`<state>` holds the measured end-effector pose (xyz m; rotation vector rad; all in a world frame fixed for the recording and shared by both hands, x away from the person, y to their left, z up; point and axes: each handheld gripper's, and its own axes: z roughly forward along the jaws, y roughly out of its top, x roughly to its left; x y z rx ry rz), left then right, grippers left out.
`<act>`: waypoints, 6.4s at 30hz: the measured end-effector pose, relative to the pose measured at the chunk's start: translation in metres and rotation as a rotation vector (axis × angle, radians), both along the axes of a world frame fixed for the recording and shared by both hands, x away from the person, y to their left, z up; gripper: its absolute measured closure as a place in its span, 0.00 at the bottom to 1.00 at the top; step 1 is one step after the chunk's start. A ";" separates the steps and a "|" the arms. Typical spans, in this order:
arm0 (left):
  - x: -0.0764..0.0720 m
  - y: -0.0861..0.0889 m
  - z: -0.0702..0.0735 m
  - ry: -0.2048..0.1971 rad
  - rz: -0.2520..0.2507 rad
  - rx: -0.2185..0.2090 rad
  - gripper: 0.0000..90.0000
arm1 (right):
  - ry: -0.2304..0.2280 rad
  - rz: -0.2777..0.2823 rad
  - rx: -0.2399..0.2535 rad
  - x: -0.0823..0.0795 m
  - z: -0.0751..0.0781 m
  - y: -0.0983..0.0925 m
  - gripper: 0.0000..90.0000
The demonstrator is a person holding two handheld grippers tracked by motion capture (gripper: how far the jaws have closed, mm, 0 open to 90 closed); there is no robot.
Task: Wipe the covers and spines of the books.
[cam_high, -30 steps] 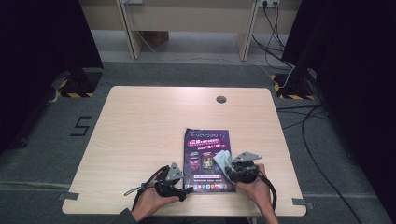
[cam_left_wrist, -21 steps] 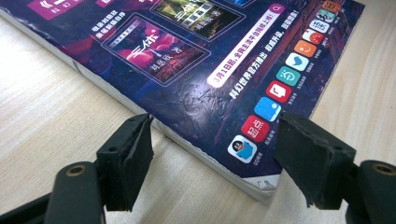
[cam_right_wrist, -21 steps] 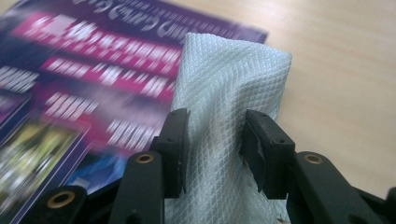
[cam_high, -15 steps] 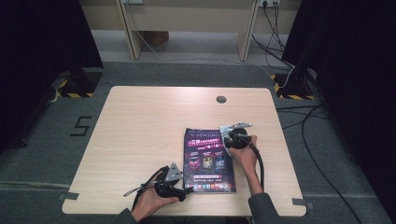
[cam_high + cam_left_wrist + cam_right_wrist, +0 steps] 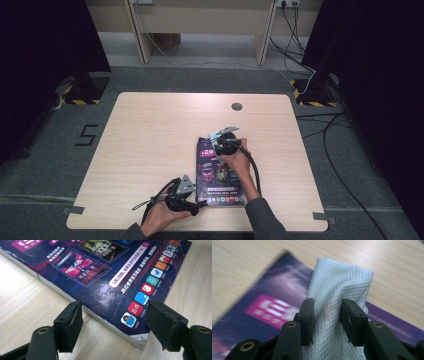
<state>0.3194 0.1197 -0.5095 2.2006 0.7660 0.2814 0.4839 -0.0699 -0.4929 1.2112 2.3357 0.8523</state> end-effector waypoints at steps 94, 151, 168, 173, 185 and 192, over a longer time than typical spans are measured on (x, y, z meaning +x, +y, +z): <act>0.000 0.005 -0.005 0.028 0.033 -0.059 0.32 | 0.073 -0.202 -0.059 -0.077 0.002 -0.183 0.74; 0.022 0.003 -0.002 0.071 0.066 -0.038 0.31 | 0.151 -0.037 0.149 -0.076 -0.006 -0.088 0.41; 0.022 0.010 0.000 0.128 0.072 -0.049 0.25 | 0.151 -0.063 0.232 -0.074 -0.009 -0.088 0.40; 0.017 0.003 -0.001 0.115 0.083 -0.038 0.21 | 0.138 -0.082 0.241 -0.076 -0.010 -0.088 0.43; 0.012 -0.003 -0.002 0.096 0.112 -0.033 0.18 | 0.195 -0.140 0.346 -0.092 -0.010 -0.100 0.55; 0.013 -0.002 -0.001 0.107 0.116 -0.038 0.24 | 0.163 -0.175 0.378 -0.076 -0.012 -0.094 0.56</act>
